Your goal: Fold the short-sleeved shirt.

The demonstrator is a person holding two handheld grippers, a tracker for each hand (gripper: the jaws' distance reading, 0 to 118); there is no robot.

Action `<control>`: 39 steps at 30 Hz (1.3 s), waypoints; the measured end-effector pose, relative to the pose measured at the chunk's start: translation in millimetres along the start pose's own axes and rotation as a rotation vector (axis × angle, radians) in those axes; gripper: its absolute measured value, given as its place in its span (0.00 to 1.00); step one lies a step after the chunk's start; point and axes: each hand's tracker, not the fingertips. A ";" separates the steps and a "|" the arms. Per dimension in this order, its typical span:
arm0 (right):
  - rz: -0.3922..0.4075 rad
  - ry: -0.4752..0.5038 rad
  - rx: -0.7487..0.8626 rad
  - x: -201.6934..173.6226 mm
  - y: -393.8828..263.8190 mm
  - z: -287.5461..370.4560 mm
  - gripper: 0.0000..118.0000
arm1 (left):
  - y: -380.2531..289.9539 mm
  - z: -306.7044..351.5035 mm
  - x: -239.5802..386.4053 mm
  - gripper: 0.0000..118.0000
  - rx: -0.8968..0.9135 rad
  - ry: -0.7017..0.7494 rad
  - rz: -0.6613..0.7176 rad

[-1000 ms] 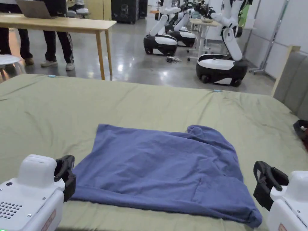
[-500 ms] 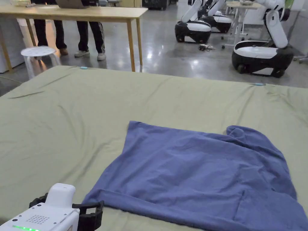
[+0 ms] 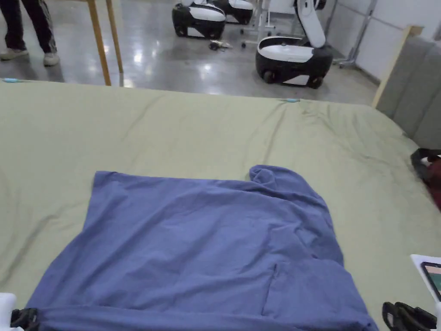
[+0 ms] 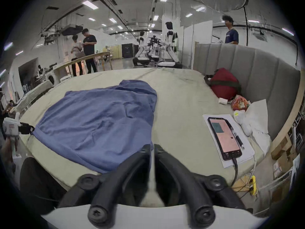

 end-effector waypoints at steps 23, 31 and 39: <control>-0.024 0.117 0.030 -3.3 93.5 -32.6 0.04 | 140.8 67.3 36.6 0.00 0.212 0.059 -0.118; 0.001 0.057 -0.154 -24.1 158.5 -163.3 0.04 | 227.3 -68.6 44.1 0.00 -0.026 0.050 -0.081; 0.092 0.096 0.115 -27.5 126.7 -147.3 0.96 | 178.1 -23.9 46.9 0.95 0.180 0.016 -0.090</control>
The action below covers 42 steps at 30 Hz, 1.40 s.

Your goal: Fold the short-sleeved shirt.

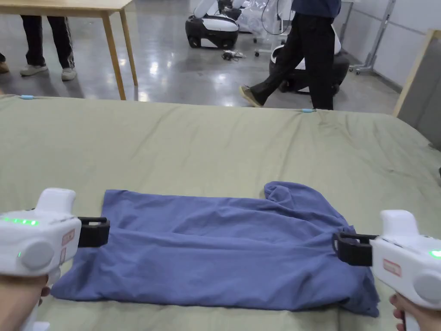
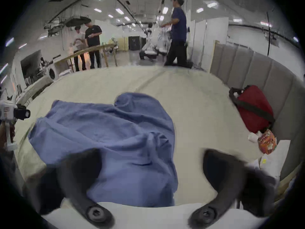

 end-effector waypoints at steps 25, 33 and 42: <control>-0.107 -0.147 0.114 -42.1 -77.3 127.3 0.01 | -103.9 -78.2 -29.6 0.91 -0.231 0.118 -0.101; -0.126 -0.111 -0.198 -9.6 -63.2 52.6 1.00 | -99.4 -53.8 8.0 0.05 -0.221 0.022 -0.166; -0.233 0.049 -0.362 15.3 -79.4 -25.8 0.32 | -75.2 -16.1 6.2 0.05 -0.192 0.000 -0.044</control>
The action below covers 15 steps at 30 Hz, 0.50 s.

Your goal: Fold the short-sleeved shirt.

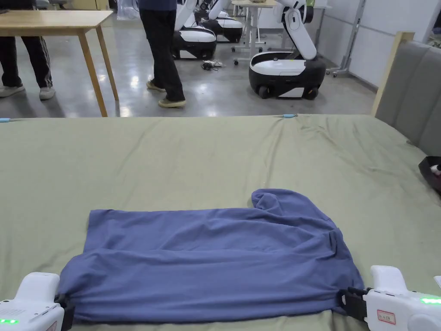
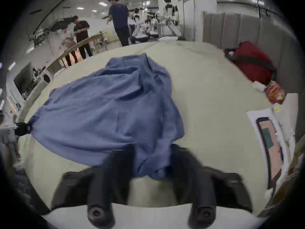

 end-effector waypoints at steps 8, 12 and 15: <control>0.077 0.059 0.122 -14.7 18.7 94.4 0.12 | 26.5 71.2 -7.4 0.04 0.122 -0.004 -0.003; 0.146 0.066 0.137 -18.0 5.3 145.2 0.12 | 18.0 119.2 -16.4 0.04 0.157 -0.016 -0.024; 0.181 0.072 0.102 -27.9 -21.0 170.8 0.12 | -8.5 147.4 -17.1 0.04 0.144 -0.036 -0.039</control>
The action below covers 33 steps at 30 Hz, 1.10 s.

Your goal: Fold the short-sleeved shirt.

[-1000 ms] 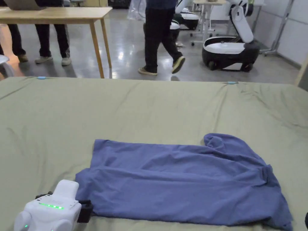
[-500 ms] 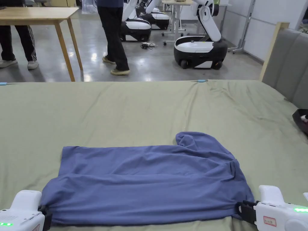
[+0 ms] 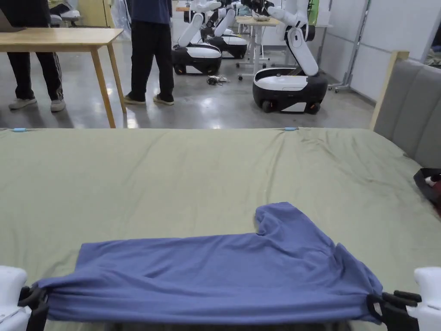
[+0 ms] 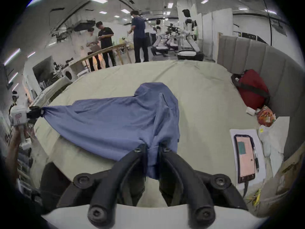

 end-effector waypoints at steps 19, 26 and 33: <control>0.062 -0.066 0.541 -66.6 14.3 31.7 1.00 | -7.2 25.9 3.9 0.96 0.425 0.084 0.099; 0.095 -0.035 0.510 -88.1 38.1 -1.3 0.05 | 28.0 -24.7 0.7 0.03 0.261 0.061 0.069; 0.074 -0.039 0.458 -76.1 45.2 -30.9 0.03 | 50.6 -141.8 -28.5 0.88 0.029 0.041 0.063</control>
